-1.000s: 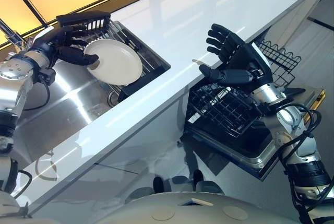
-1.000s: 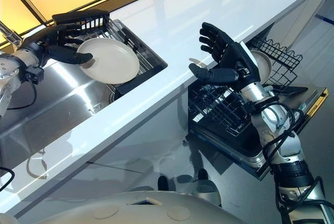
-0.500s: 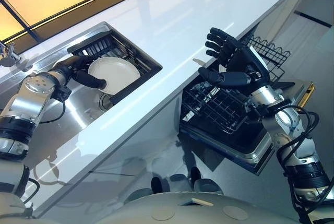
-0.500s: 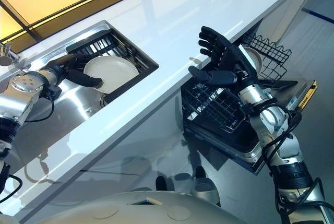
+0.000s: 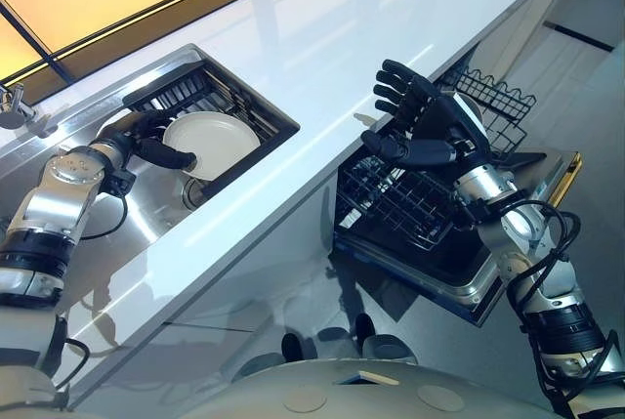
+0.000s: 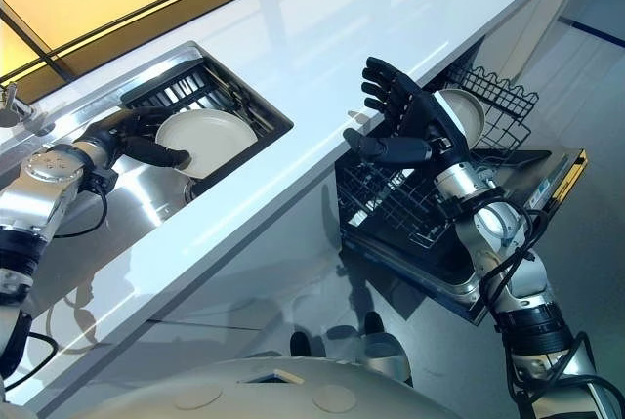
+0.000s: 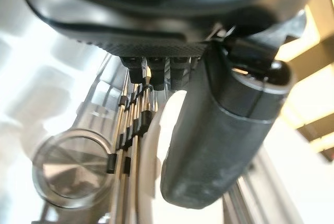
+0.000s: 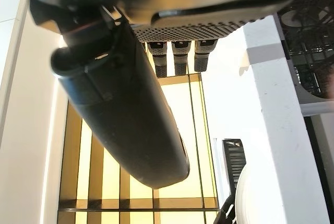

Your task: Pick up plates and place into dishwasher.

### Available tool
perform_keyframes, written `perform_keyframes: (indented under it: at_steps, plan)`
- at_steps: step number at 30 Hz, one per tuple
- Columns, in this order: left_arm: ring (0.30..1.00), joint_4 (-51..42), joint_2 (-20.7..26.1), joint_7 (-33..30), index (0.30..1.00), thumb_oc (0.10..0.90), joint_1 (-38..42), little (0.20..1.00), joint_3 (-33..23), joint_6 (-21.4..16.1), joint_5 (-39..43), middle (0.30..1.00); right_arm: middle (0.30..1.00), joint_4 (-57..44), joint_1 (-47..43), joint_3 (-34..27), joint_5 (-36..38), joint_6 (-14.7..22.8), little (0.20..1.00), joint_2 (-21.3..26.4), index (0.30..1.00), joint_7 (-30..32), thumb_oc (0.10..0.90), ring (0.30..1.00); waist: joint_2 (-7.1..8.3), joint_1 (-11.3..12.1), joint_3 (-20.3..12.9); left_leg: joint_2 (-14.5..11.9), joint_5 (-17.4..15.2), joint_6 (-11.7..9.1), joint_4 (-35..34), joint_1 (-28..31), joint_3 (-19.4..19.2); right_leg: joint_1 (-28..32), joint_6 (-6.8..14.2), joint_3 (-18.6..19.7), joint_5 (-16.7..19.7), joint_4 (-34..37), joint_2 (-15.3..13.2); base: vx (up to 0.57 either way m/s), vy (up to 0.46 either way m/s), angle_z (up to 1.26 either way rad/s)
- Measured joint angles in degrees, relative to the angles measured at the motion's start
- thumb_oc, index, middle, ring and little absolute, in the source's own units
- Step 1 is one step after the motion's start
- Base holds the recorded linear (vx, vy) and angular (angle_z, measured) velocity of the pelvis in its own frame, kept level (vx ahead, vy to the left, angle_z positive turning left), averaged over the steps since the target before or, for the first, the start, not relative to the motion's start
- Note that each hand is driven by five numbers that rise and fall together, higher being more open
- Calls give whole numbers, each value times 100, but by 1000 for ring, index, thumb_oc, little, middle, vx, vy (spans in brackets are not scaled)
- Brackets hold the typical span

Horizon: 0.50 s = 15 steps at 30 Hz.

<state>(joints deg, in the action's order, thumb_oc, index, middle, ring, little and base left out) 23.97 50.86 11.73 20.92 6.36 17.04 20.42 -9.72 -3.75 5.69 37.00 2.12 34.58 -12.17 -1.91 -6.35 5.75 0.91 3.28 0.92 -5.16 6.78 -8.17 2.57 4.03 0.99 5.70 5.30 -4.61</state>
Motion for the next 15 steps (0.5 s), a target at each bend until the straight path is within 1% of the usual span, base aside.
perform_keyframes:
  at_steps: [3, 5, 6, 9, 13, 15]
  plan:
    - [900, -81, -235, -92, 900, 800, -510, 900, -501, -454, 424, 900, 900, 14, 201, -106, -6, 7, 900, -6, 900, -82, 800, 900, 0, 14, 0, -8, -9, -8, -13, 0, -2, -6, -1, -2, -2, 21, 5, 0, 0, 0]
    - [900, -342, -352, -62, 900, 800, -929, 900, -858, -640, 444, 900, 900, 34, 359, -158, -18, 9, 900, -17, 900, -145, 800, 900, -3, 14, 2, -15, -17, -12, -19, -2, 3, -12, -3, -2, -6, 24, 12, -3, 37, -3]
    - [900, -397, -355, -15, 900, 800, -1012, 900, -887, -722, 444, 900, 900, 48, 436, -215, -20, 7, 900, -14, 900, -166, 800, 900, -4, 39, 3, -19, -17, -12, -20, -3, 15, -11, -3, -9, -6, 24, 15, -1, 38, -1]
    - [900, -523, -343, 157, 900, 800, -1181, 900, -955, -744, 445, 900, 900, 48, 504, -364, -19, 7, 900, -14, 900, -182, 800, 900, -22, 63, 14, -30, -19, -15, -23, -3, 14, -8, 7, -12, -14, 25, 23, 1, 12, 1]
    - [900, -523, -283, 352, 900, 800, -1205, 900, -969, -770, 441, 900, 900, 47, 509, -508, -19, 7, 900, -11, 900, -198, 800, 900, -39, 96, 23, -68, -26, -42, -25, -10, 24, -10, 21, -29, -26, 25, 37, 0, 0, 0]
    - [900, -523, -242, 444, 900, 800, -1206, 900, -971, -769, 439, 900, 900, 47, 510, -523, -19, 7, 900, -8, 900, -189, 800, 900, -54, 127, 32, -82, -25, -56, -24, -10, 34, -10, -21, -42, -52, 25, 40, 0, 0, 0]
